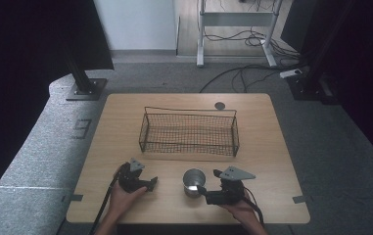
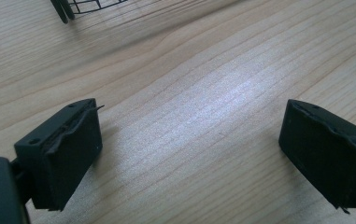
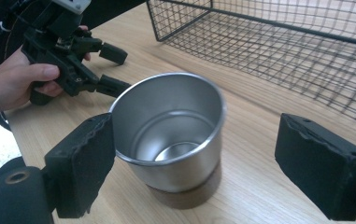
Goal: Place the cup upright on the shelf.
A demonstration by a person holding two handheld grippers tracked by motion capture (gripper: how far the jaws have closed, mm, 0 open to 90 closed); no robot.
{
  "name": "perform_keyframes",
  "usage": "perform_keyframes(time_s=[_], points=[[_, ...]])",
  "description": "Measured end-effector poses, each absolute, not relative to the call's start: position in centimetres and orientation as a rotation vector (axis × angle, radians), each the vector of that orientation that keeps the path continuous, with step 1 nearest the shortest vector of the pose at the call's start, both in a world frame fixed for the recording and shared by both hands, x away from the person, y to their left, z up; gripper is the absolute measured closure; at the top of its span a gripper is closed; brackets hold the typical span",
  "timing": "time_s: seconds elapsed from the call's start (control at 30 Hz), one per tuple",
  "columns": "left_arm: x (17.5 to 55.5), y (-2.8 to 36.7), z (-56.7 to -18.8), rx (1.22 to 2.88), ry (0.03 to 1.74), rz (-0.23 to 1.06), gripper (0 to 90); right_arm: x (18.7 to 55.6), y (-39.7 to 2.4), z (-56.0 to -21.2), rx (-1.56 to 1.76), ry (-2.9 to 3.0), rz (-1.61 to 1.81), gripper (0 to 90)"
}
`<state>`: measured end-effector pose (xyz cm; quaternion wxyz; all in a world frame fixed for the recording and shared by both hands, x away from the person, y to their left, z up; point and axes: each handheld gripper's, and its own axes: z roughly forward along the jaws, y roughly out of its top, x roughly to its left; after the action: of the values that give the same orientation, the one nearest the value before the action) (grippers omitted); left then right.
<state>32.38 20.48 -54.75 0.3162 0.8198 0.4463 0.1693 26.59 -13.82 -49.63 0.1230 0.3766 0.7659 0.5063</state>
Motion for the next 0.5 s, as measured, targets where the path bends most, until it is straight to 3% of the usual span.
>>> perform_keyframes(time_s=[0.5], points=[[32.4,20.5,-54.8,2.159,1.175,0.446,5.8,27.2,-10.4,-50.8,1.043,2.298,1.401,7.4]])
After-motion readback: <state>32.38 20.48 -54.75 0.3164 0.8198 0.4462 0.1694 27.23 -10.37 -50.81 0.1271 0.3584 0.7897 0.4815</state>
